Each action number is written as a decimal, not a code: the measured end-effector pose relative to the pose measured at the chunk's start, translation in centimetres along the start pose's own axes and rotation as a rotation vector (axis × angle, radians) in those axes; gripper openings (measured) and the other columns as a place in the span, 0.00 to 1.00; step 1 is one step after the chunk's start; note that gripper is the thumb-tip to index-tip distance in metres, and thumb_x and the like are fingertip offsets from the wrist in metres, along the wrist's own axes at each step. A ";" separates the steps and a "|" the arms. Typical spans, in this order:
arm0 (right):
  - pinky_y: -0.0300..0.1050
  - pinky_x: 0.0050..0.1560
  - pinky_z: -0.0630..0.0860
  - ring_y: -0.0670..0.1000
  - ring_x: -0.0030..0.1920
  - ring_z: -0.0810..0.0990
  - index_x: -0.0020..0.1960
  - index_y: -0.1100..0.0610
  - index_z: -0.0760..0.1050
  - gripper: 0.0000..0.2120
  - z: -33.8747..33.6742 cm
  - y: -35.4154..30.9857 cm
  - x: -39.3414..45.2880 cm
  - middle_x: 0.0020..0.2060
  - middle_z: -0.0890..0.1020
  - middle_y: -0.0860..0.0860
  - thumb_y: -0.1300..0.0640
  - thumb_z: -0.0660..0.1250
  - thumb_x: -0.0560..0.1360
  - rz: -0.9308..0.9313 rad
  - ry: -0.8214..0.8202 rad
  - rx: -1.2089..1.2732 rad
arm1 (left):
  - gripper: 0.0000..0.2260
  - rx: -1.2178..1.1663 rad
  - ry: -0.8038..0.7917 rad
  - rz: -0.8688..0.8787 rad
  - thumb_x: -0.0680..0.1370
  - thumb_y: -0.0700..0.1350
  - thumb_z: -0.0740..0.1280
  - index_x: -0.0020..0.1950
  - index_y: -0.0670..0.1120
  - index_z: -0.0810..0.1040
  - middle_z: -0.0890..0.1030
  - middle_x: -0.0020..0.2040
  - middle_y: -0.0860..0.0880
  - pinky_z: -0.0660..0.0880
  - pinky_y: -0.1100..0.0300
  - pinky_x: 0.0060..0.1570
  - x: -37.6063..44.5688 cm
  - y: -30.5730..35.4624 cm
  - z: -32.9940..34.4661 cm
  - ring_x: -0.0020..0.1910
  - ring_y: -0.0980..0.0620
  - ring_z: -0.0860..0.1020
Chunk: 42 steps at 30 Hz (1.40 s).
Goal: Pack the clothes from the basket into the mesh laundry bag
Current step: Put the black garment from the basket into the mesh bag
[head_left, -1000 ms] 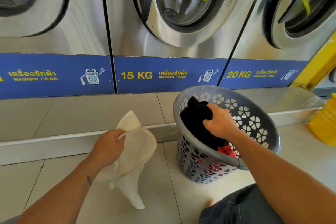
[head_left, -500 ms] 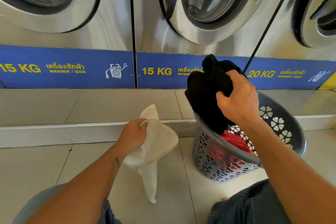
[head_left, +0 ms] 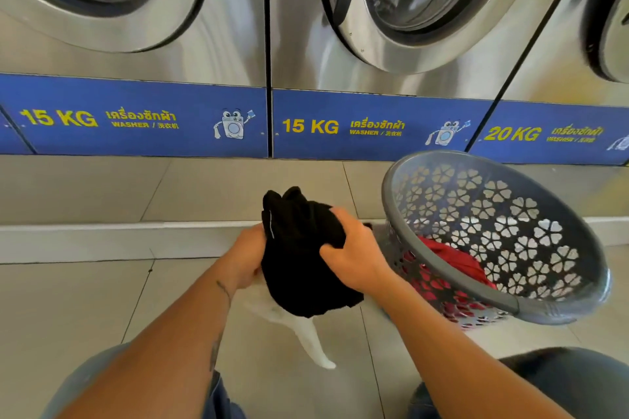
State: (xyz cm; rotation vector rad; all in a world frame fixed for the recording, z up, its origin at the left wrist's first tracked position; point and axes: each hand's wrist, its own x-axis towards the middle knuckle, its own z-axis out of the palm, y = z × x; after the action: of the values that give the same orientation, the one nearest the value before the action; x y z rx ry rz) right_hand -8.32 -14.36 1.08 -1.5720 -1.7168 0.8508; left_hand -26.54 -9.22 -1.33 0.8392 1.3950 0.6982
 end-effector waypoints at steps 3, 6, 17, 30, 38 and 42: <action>0.52 0.53 0.81 0.51 0.54 0.81 0.69 0.40 0.68 0.29 0.9 1.5 0.8 0.54 0.82 0.45 0.60 0.64 0.72 0.017 -0.132 -0.077 | 0.18 0.098 0.026 0.003 0.79 0.56 0.61 0.51 0.42 0.81 0.83 0.42 0.41 0.74 0.54 0.41 0.9 0.0 -0.7 0.41 0.43 0.80; 0.56 0.57 0.80 0.55 0.59 0.80 0.74 0.35 0.62 0.35 1.7 2.6 1.3 0.61 0.81 0.47 0.57 0.62 0.70 0.017 -0.244 -0.230 | 0.15 0.125 0.052 0.032 0.78 0.56 0.61 0.51 0.49 0.83 0.85 0.48 0.44 0.76 0.56 0.43 1.6 -0.2 -0.9 0.46 0.46 0.81; 0.51 0.48 0.77 0.58 0.52 0.78 0.71 0.38 0.68 0.25 3.1 4.4 0.9 0.54 0.76 0.52 0.51 0.61 0.74 0.068 -0.138 -0.379 | 0.15 0.457 -0.043 0.248 0.81 0.54 0.57 0.61 0.56 0.80 0.81 0.55 0.53 0.72 0.56 0.54 1.5 -0.5 1.0 0.55 0.53 0.77; 0.58 0.52 0.80 0.57 0.52 0.80 0.64 0.46 0.70 0.23 4.4 4.7 1.3 0.54 0.81 0.53 0.54 0.58 0.70 0.204 -0.382 -0.158 | 0.13 0.339 -0.205 0.367 0.81 0.50 0.60 0.52 0.59 0.85 0.84 0.55 0.56 0.72 0.60 0.61 -0.2 -0.4 2.7 0.58 0.57 0.79; 0.50 0.47 0.81 0.60 0.52 0.82 0.68 0.47 0.69 0.26 0.5 6.8 2.4 0.55 0.80 0.60 0.62 0.62 0.72 0.712 -0.287 0.467 | 0.12 0.515 -0.155 0.396 0.82 0.49 0.60 0.57 0.57 0.83 0.83 0.53 0.58 0.73 0.60 0.57 0.3 -0.7 2.9 0.55 0.58 0.78; 0.56 0.59 0.79 0.62 0.56 0.82 0.65 0.56 0.74 0.24 0.3 8.0 3.4 0.57 0.82 0.62 0.59 0.66 0.69 0.875 -0.142 0.587 | 0.13 0.688 -0.130 0.373 0.82 0.49 0.58 0.59 0.60 0.81 0.82 0.52 0.56 0.71 0.66 0.45 0.2 -1.0 3.5 0.51 0.56 0.78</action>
State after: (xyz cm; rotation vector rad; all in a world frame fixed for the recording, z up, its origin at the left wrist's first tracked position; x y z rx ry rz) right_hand -4.24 -10.42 -5.49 -1.8261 -0.6622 1.7242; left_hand -23.13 -9.87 -2.34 1.6873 1.3836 0.4182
